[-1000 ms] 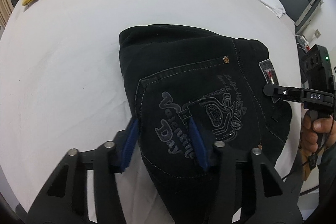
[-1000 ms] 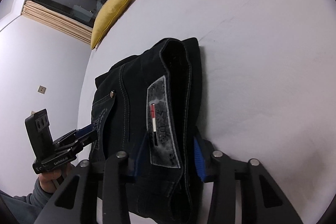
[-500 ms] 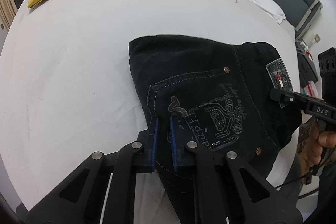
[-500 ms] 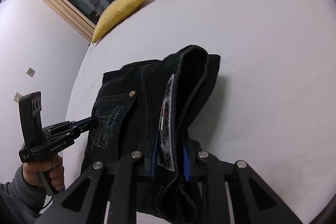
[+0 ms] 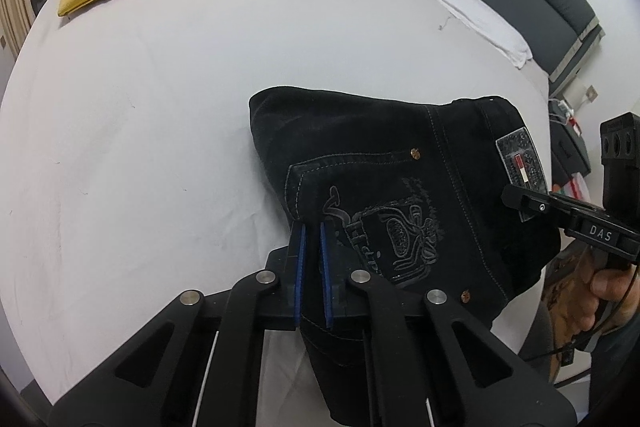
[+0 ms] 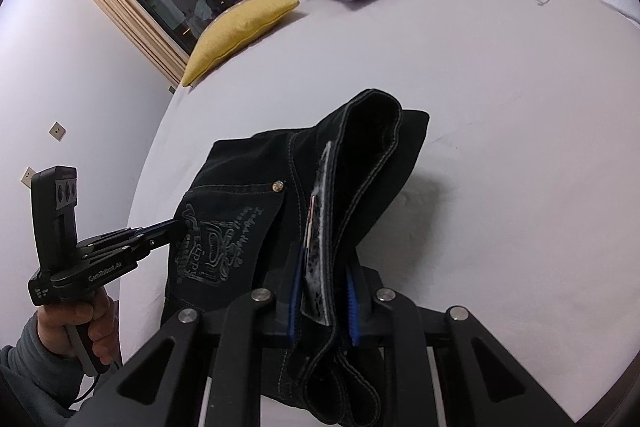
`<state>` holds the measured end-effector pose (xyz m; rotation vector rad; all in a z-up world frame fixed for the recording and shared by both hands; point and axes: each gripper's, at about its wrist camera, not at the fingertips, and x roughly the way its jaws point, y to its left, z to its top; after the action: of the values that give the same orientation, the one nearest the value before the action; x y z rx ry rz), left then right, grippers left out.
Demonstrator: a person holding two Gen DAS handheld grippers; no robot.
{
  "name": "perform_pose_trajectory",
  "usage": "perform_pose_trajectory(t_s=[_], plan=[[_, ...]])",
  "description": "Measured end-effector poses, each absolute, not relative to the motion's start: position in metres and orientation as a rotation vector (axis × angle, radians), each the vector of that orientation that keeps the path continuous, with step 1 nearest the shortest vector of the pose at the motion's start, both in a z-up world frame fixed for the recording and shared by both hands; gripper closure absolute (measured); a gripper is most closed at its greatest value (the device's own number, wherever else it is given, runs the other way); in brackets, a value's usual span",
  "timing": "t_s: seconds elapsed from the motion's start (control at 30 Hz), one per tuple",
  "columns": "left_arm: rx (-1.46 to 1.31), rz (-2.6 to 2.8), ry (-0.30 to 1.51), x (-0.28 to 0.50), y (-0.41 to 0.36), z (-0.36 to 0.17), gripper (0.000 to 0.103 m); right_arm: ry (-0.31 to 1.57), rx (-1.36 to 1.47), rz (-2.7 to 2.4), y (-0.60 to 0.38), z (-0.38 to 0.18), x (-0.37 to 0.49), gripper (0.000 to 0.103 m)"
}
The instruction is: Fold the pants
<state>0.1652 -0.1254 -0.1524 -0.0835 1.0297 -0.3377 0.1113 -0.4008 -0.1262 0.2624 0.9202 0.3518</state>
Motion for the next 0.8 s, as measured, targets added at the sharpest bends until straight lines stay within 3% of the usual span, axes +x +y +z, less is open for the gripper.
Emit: perform_pose_trajectory(t_s=[0.6,0.8], plan=[[-0.13,-0.289,0.871,0.161,-0.056,-0.058,0.098,0.835,0.223,0.455,-0.351,-0.063,0.111,0.083],[-0.087,-0.217,0.875,0.193,-0.012,-0.052,0.098,0.842,0.25,0.487,-0.321,-0.072,0.145,0.083]])
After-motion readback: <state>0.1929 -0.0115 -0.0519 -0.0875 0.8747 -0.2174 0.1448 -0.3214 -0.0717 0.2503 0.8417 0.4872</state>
